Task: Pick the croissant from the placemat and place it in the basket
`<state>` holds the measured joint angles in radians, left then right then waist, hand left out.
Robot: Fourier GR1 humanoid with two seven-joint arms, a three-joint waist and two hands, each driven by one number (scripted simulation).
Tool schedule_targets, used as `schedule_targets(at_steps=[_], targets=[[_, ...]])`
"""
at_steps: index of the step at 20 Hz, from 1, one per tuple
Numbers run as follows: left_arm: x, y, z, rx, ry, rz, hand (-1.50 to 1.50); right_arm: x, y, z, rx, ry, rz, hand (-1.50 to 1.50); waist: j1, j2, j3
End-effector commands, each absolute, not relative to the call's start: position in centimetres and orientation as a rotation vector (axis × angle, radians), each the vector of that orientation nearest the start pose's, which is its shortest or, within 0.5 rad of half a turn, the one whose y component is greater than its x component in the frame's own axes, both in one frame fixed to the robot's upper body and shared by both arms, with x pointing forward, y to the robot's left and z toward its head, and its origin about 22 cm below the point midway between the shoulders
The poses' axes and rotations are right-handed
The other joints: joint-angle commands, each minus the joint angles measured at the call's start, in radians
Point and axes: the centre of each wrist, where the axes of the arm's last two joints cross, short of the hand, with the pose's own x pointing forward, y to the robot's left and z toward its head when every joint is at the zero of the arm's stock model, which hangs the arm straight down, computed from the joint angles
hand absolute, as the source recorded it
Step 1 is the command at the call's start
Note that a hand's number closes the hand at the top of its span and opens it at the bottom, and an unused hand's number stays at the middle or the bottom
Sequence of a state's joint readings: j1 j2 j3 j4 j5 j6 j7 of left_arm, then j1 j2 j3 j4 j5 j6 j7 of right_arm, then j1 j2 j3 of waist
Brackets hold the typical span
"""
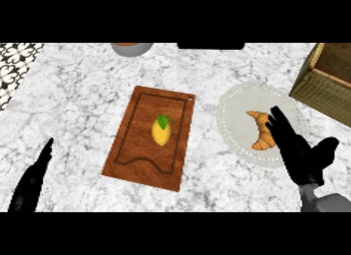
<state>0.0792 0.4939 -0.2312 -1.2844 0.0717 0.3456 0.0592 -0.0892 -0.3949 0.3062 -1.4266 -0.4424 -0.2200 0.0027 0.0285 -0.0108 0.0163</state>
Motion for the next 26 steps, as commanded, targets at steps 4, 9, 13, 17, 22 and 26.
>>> schedule_targets(at_steps=[4,9,13,17,22,26], targets=[[23.8,28.1,-1.0,0.351,-1.49,-0.032,0.0,26.3,-28.6,2.9,-0.208,-1.658,-0.025,1.5,-0.043,-0.002,-0.017],[25.5,23.1,2.9,0.076,-1.684,0.022,0.0,27.6,-22.7,4.2,-0.251,-1.922,0.264,1.5,-0.001,0.005,-0.018],[24.7,22.4,2.7,0.067,-1.667,0.042,0.0,28.3,-16.7,1.6,-0.528,-1.807,0.059,-1.5,0.001,0.008,-0.019],[24.7,23.6,1.8,0.09,-1.642,0.041,0.0,29.8,-20.1,1.0,-0.848,-1.635,0.022,-1.5,-0.023,0.006,-0.026],[24.8,23.6,2.7,0.103,-1.653,0.057,0.0,30.8,-26.7,1.4,-1.122,-1.369,0.133,-1.5,-0.05,-0.009,-0.033],[24.3,24.3,2.2,0.123,-1.637,0.049,0.0,30.9,-28.5,2.9,-1.153,-1.111,0.353,-1.5,-0.051,-0.016,-0.036]])
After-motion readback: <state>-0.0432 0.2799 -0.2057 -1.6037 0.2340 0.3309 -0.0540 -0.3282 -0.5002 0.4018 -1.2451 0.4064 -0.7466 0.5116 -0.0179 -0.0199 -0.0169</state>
